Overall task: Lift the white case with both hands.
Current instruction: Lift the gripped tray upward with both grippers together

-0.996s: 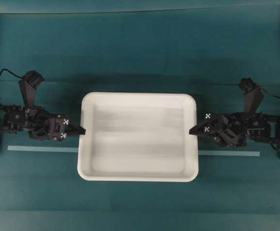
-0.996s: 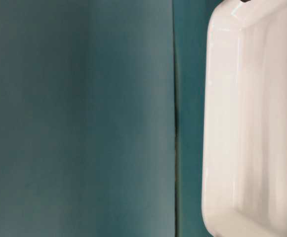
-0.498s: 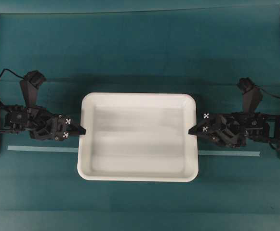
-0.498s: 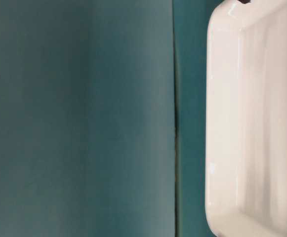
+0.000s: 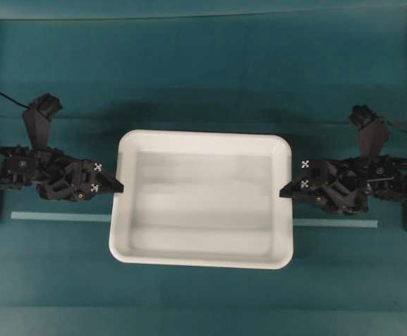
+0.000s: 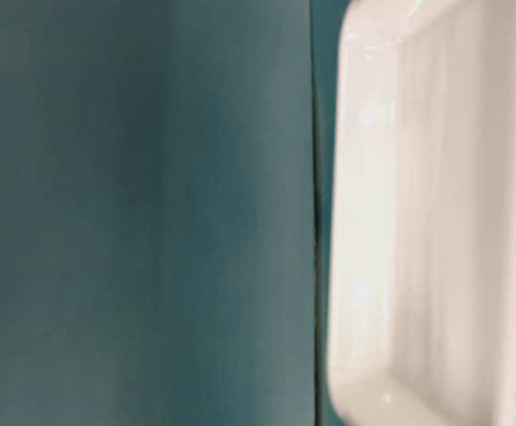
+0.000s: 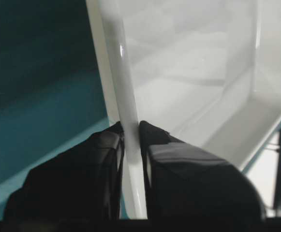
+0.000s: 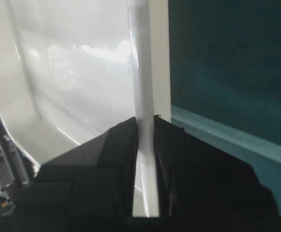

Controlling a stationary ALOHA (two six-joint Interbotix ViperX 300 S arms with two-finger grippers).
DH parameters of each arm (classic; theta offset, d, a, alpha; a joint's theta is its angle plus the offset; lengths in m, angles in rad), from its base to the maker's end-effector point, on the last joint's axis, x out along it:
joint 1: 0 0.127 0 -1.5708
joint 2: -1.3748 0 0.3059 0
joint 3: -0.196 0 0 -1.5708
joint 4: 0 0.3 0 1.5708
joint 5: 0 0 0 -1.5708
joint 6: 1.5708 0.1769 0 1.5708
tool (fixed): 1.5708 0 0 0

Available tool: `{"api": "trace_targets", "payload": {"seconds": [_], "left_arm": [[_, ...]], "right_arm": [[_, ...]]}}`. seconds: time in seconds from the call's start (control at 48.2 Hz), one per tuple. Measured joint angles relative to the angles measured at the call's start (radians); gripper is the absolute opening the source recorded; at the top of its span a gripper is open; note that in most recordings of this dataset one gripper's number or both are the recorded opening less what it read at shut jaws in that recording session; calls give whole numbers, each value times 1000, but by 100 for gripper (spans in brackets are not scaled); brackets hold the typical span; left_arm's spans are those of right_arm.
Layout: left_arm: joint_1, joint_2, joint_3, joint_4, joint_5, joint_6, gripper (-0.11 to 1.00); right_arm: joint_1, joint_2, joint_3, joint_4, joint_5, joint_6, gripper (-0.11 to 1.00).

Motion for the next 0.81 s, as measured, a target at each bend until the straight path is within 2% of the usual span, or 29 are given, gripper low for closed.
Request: {"api": "trace_targets", "payload": {"seconds": [0.27, 0.477, 0.809], "left_arm": [[0, -129, -54, -2, 147, -3, 8], [3, -210, -91, -2, 249, -5, 8], [5, -298, -144, 0, 316, -38, 8]], "right_arm": [[-38, -146, -31, -2, 150, -2, 10], [-51, -206, -75, -3, 239, -5, 10], [-55, -319, -121, -3, 311, -5, 10]]}}
